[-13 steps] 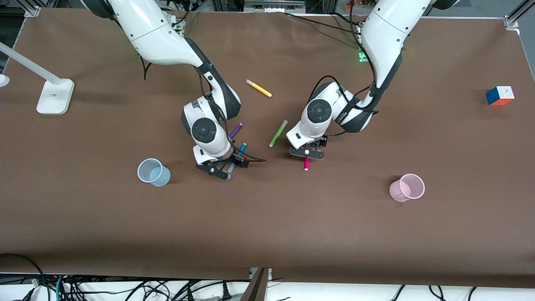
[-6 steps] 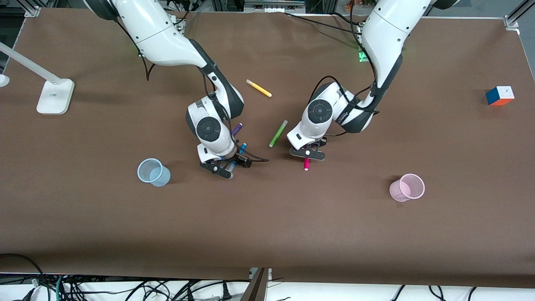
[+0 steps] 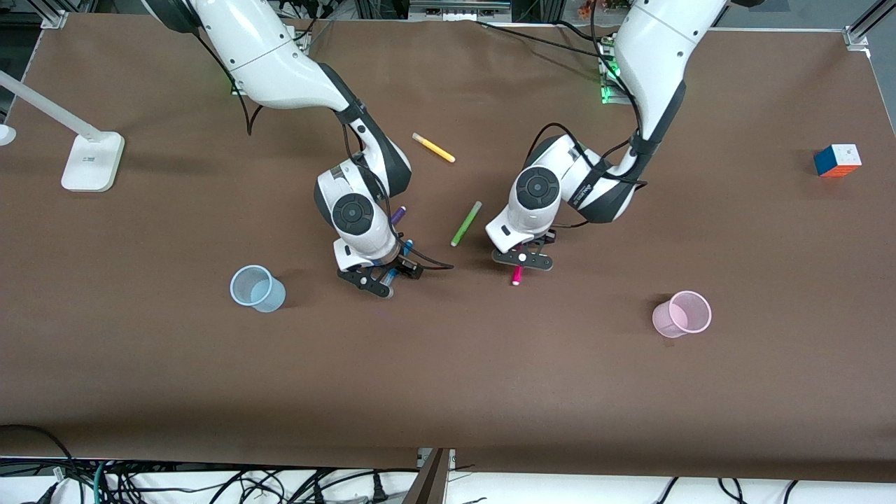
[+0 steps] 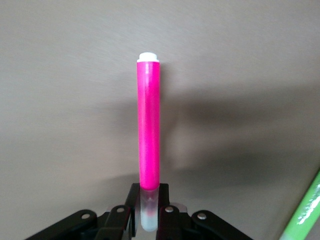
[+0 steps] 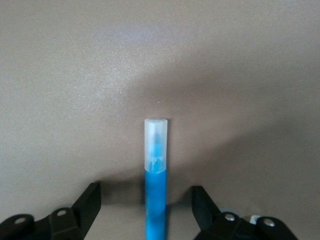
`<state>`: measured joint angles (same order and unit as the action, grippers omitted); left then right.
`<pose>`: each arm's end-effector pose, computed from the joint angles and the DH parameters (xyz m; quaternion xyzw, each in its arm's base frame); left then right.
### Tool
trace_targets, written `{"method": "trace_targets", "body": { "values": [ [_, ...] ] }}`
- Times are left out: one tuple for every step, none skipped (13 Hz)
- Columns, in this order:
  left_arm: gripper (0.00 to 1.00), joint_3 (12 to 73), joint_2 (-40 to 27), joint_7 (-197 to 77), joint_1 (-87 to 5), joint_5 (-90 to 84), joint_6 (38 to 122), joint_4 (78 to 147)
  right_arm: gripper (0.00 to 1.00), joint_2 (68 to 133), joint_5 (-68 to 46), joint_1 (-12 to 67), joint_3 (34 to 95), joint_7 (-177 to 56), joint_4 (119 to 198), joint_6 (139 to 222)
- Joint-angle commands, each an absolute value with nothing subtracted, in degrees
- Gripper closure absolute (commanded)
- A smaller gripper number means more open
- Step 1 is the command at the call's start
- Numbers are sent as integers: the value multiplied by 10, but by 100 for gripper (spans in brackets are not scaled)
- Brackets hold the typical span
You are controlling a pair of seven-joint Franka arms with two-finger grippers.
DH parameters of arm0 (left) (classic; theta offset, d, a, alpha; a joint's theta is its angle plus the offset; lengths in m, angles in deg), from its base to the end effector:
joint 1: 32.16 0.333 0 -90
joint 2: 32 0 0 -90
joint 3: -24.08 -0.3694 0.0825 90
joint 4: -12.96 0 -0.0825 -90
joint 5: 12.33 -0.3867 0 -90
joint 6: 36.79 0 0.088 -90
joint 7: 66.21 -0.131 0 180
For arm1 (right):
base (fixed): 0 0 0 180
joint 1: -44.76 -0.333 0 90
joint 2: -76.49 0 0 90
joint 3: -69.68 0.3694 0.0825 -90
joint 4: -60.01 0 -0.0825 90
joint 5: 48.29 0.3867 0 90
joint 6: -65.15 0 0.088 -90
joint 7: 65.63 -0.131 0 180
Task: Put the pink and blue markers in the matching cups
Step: 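Carry the pink marker to the pink cup while the right gripper carries blue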
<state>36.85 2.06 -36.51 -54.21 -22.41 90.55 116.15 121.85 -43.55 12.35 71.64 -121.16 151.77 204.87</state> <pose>0.5569 -0.3621 0.2286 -0.9930 0.0895 0.0636 0.0427 0.6108 0.4149 0.1801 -0.9747 0.2190 0.0119 0.0439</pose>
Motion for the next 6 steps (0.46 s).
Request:
{"method": "trace_targets", "body": {
  "values": [
    [96, 369, 3, -397, -532, -256, 821, 1127, 100, 1223, -427, 118, 714, -1213, 1513, 2051],
    [95, 366, -1, -418, -531, -259, 785, 1110, 100, 1223, -428, 118, 714, -1212, 1513, 2051],
    [94, 363, -8, -427, -523, -259, 749, 1094, 100, 1223, -428, 119, 714, -1210, 1513, 2051],
    [94, 363, -15, -429, -512, -260, 720, 1082, 100, 1222, -428, 121, 714, -1210, 1513, 2051],
    [96, 364, -21, -441, -500, -260, 697, 1070, 100, 1220, -428, 121, 714, -1209, 1512, 2050],
    [96, 361, -24, -476, -496, -261, 673, 1063, 100, 1218, -428, 122, 714, -1208, 1512, 2048]
  ]
}}
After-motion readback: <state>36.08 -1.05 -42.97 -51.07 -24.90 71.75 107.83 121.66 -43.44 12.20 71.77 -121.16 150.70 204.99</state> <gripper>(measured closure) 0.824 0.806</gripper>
